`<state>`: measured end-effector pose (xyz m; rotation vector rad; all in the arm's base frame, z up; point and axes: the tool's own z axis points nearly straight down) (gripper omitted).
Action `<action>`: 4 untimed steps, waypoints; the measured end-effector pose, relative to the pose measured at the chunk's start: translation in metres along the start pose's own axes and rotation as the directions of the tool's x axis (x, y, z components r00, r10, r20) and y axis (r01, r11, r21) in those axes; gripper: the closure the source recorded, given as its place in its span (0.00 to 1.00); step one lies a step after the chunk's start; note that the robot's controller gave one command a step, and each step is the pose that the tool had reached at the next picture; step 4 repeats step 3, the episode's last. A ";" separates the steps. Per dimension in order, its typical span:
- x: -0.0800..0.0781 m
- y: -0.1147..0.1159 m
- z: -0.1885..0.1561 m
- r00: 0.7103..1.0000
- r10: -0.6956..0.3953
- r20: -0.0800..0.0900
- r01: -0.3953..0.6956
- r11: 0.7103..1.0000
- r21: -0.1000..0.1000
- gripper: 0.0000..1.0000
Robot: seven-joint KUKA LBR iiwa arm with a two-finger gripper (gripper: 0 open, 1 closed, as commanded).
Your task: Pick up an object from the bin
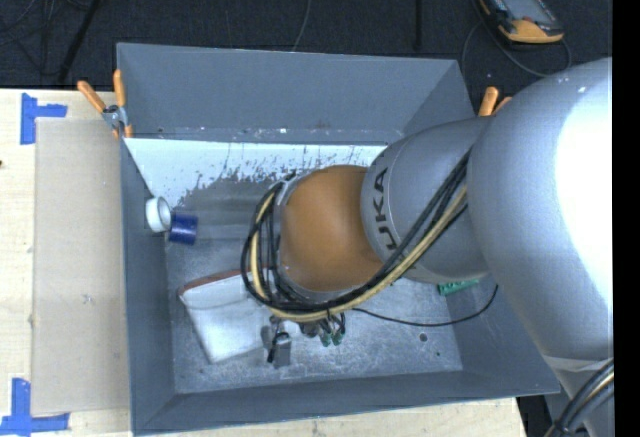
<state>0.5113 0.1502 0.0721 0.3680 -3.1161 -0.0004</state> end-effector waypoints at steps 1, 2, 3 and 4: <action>-0.003 -0.001 -0.008 1.000 0.006 0.011 -0.006 1.000 0.000 1.00; -0.004 0.000 -0.066 1.000 0.012 0.008 -0.012 1.000 0.001 1.00; -0.005 0.000 -0.119 1.000 0.017 0.008 -0.017 1.000 0.001 1.00; -0.005 0.000 -0.119 1.000 0.017 0.008 -0.017 1.000 0.001 1.00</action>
Offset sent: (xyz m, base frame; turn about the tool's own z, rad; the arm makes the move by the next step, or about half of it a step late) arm 0.0000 -0.0003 0.0054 0.0000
